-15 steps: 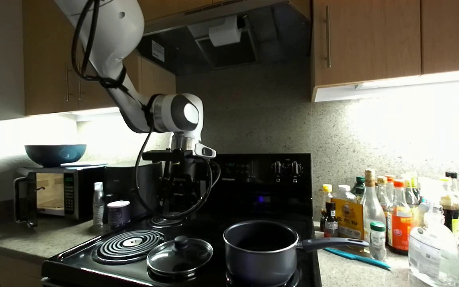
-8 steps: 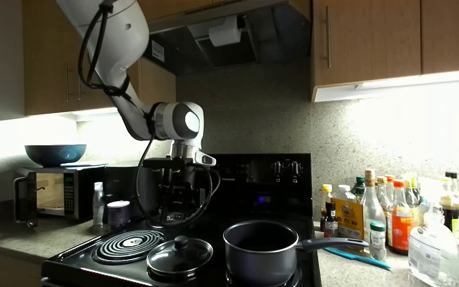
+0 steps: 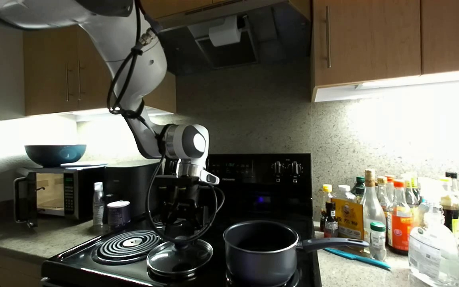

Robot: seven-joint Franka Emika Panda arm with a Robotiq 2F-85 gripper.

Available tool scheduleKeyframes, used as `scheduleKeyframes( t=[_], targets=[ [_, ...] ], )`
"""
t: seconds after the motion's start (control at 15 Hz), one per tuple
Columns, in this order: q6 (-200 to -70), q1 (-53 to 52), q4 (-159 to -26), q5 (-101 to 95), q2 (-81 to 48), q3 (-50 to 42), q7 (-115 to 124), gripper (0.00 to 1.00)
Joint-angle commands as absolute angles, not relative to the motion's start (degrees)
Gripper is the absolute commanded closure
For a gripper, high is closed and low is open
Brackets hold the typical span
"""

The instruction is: Pick up the lid from the stove and put it on the pot

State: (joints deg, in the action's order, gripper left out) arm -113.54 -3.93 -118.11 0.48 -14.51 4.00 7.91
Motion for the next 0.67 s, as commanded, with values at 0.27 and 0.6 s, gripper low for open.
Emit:
scheduleKeyframes(
  t=[0.27,0.6],
  targets=[
    [-116.88,-5.21,-118.66,0.01,-14.44,4.19,7.67,0.0],
    [-115.64,-5.98,-117.36,0.55,-15.16,4.23,7.89,0.0]
  ],
)
